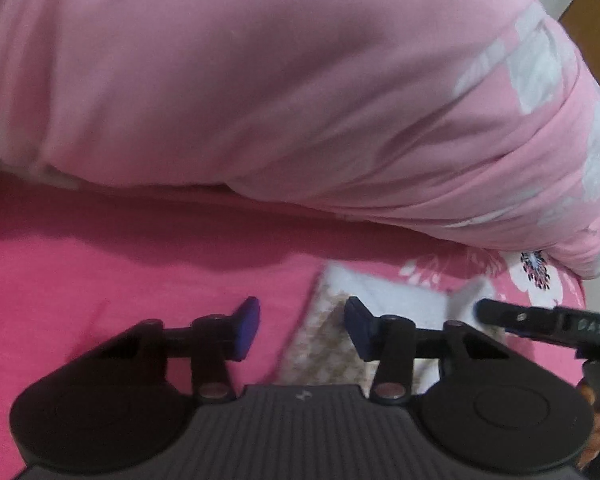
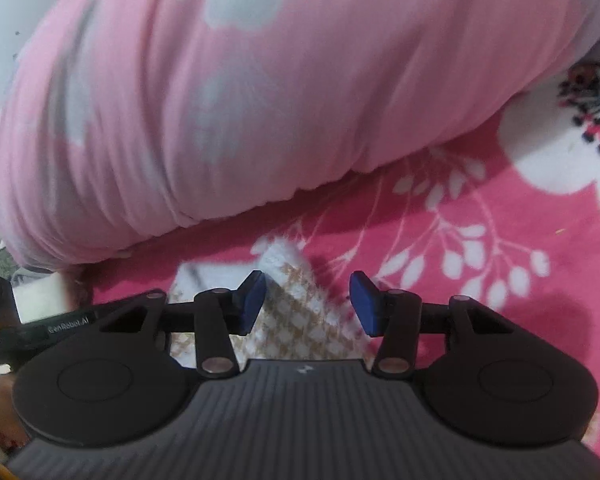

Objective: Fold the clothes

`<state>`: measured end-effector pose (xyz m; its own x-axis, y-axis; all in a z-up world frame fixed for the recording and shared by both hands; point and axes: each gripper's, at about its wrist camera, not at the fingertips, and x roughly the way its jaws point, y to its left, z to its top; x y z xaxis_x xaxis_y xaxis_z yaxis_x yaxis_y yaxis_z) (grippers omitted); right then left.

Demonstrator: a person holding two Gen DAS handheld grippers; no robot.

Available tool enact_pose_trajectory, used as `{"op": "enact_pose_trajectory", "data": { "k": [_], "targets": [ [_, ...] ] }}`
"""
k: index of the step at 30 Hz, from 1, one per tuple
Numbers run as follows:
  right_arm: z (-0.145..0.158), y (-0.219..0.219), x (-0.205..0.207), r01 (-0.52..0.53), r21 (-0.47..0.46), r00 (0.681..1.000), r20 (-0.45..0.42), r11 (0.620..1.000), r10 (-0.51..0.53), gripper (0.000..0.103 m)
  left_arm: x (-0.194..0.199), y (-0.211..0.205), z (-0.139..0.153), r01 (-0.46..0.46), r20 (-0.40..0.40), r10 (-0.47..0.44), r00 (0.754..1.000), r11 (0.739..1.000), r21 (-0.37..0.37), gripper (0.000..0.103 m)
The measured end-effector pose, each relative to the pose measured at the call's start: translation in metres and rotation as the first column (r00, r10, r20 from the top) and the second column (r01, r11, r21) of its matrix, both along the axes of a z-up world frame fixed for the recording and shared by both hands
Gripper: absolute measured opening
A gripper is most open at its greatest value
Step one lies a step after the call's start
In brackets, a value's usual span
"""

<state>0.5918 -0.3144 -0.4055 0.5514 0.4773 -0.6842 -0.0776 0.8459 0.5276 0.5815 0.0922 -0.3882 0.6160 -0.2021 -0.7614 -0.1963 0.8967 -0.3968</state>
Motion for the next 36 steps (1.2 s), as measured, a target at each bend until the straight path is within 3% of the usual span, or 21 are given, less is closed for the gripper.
{"op": "enact_pose_trajectory", "data": {
  "k": [1, 2, 4, 7, 10, 13, 17, 20, 22, 25, 26, 27, 29, 31, 32, 36],
  "targets": [
    [-0.001, 0.003, 0.001, -0.004, 0.000, 1.000, 0.001, 1.000, 0.004, 0.029, 0.001, -0.003, -0.002, -0.001, 0.003, 0.001, 1.000, 1.000, -0.007, 0.024],
    [-0.003, 0.005, 0.001, -0.007, 0.000, 1.000, 0.002, 1.000, 0.007, 0.028, 0.002, -0.007, -0.003, -0.003, 0.007, 0.003, 1.000, 1.000, -0.007, 0.017],
    [-0.005, 0.010, 0.002, -0.014, 0.001, 1.000, 0.004, 1.000, 0.014, 0.021, -0.001, -0.016, -0.001, -0.005, 0.032, 0.004, 0.999, 1.000, 0.029, 0.011],
    [0.003, 0.011, -0.004, -0.031, 0.008, 0.999, 0.038, 1.000, 0.030, 0.016, -0.013, -0.023, 0.011, 0.014, 0.106, -0.020, 0.994, 0.998, 0.064, 0.009],
    [0.019, 0.004, -0.013, -0.068, 0.027, 0.994, 0.091, 0.997, 0.065, 0.015, -0.038, -0.028, 0.035, 0.057, 0.219, -0.079, 0.972, 0.993, 0.107, 0.009],
    [0.045, -0.001, -0.038, -0.139, 0.015, 0.975, 0.178, 0.990, 0.134, 0.014, -0.079, -0.040, 0.061, 0.147, 0.338, -0.227, 0.913, 0.958, 0.246, 0.008],
    [0.081, 0.003, -0.095, -0.268, -0.192, 0.908, 0.278, 0.944, 0.314, 0.014, -0.140, -0.056, 0.082, 0.259, 0.390, -0.430, 0.814, 0.870, 0.419, 0.008],
    [0.096, 0.016, -0.150, -0.349, -0.446, 0.816, 0.288, 0.824, 0.501, 0.014, -0.188, -0.078, 0.081, 0.347, 0.335, -0.581, 0.741, 0.760, 0.550, 0.008],
    [0.088, 0.028, -0.186, -0.380, -0.604, 0.751, 0.240, 0.700, 0.615, 0.013, -0.209, -0.089, 0.067, 0.425, 0.253, -0.659, 0.708, 0.684, 0.593, 0.009],
    [0.042, 0.044, -0.217, -0.429, -0.738, 0.711, 0.081, 0.521, 0.699, 0.013, -0.228, -0.107, 0.029, 0.520, 0.081, -0.740, 0.668, 0.542, 0.660, 0.011],
    [0.024, 0.049, -0.220, -0.448, -0.765, 0.709, 0.013, 0.464, 0.705, 0.013, -0.231, -0.110, 0.020, 0.530, 0.052, -0.738, 0.673, 0.530, 0.663, 0.011],
    [0.006, 0.053, -0.223, -0.468, -0.786, 0.706, -0.057, 0.404, 0.706, 0.013, -0.230, -0.108, 0.016, 0.535, 0.043, -0.718, 0.695, 0.556, 0.637, 0.011],
    [-0.008, 0.059, -0.230, -0.442, -0.828, 0.697, -0.075, 0.345, 0.713, 0.015, -0.226, -0.099, 0.016, 0.533, 0.047, -0.646, 0.762, 0.667, 0.520, 0.020],
    [-0.004, 0.059, -0.232, -0.423, -0.829, 0.721, -0.063, 0.365, 0.691, 0.017, -0.227, -0.085, 0.016, 0.488, 0.051, -0.565, 0.824, 0.752, 0.443, 0.021],
    [0.002, 0.055, -0.233, -0.413, -0.817, 0.744, -0.047, 0.403, 0.667, 0.018, -0.230, -0.076, 0.018, 0.452, 0.055, -0.514, 0.856, 0.796, 0.403, 0.021],
    [0.040, 0.009, -0.226, -0.276, -0.700, 0.883, 0.086, 0.659, 0.462, 0.022, -0.230, -0.033, 0.030, 0.222, 0.068, -0.242, 0.968, 0.950, 0.218, 0.026]
  ]
}}
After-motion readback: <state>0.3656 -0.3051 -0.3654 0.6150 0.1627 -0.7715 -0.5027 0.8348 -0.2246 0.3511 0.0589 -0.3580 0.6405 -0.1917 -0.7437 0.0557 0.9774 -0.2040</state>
